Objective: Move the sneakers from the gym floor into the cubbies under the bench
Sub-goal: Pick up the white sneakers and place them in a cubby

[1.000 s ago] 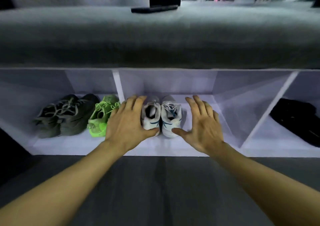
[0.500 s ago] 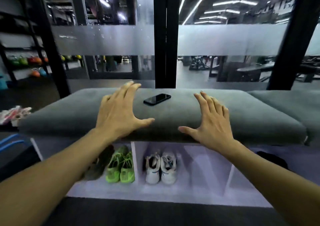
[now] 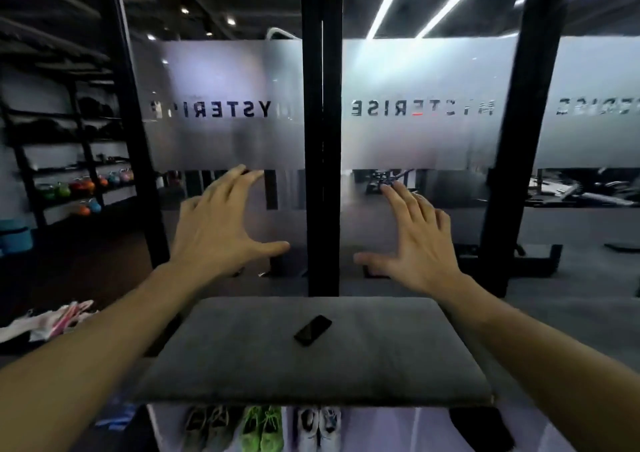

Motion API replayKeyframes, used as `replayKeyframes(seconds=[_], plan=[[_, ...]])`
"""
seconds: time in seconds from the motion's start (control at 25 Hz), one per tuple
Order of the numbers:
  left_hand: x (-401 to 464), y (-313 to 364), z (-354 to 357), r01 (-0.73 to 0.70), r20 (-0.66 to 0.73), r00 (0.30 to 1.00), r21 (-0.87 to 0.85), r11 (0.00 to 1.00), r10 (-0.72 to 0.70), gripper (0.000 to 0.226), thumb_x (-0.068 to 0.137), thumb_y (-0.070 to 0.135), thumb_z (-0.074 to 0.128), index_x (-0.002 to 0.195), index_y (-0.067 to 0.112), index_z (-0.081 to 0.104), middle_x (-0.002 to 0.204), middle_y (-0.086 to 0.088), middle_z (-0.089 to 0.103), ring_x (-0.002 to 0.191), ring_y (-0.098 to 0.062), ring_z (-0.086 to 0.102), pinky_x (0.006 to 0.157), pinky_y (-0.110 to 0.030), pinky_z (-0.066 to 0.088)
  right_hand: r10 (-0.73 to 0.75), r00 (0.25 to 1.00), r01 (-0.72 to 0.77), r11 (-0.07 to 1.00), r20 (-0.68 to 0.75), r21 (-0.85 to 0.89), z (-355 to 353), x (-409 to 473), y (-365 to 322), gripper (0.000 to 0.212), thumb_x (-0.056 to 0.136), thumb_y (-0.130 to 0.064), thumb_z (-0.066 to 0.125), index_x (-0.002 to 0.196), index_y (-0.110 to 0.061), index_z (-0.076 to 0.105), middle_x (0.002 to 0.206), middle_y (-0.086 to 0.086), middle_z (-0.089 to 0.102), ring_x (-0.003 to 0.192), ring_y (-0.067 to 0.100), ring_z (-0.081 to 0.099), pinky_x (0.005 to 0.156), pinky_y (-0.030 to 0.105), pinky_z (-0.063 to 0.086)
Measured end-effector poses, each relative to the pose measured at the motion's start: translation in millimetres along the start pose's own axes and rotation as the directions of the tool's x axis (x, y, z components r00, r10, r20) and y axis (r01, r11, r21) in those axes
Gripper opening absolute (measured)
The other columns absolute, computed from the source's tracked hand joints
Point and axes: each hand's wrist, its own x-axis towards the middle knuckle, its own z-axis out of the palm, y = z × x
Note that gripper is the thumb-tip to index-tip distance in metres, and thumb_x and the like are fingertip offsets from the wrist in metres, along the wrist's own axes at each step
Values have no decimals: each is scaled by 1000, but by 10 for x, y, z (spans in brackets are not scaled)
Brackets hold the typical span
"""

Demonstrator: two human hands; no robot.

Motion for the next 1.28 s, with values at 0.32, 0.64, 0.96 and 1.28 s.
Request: replayKeyframes(seconds=[0.32,0.64,0.96,1.28], plan=[[201,268,-1712,-22,-3,1000,50,999,22,108,54,86,55,142,36,18,154,6,19,137,-19,27,104,-48,28,-62,998,62,998,6,0,-1726,282,-315,107,65,-84,45,147,-28,5,157,2,11,139,28,19,108,54,24],[-453,541,-2719,39,53,997,185,982,-49,106,56,83,56,143,35,20,155,4,17,137,-22,27,104,-51,27,-176,982,169,981,65,94,-2336,-141,-669,109,62,-84,50,147,-29,10,156,-2,11,138,27,19,110,52,19],[-1435,204,-3905,203,57,969,369,907,-240,104,57,83,57,142,35,21,153,4,20,134,-21,31,104,-49,28,-354,934,324,897,49,300,-2553,-346,-1585,105,63,-82,53,145,-29,15,153,-4,21,136,20,27,107,44,25],[-2340,-512,-4977,371,-8,904,512,775,-427,104,56,82,59,142,35,24,154,5,20,133,-22,33,103,-48,29,-509,861,460,777,-2,430,-2502,-349,-3090,104,62,-82,54,144,-30,16,153,-3,22,134,22,30,105,48,27]])
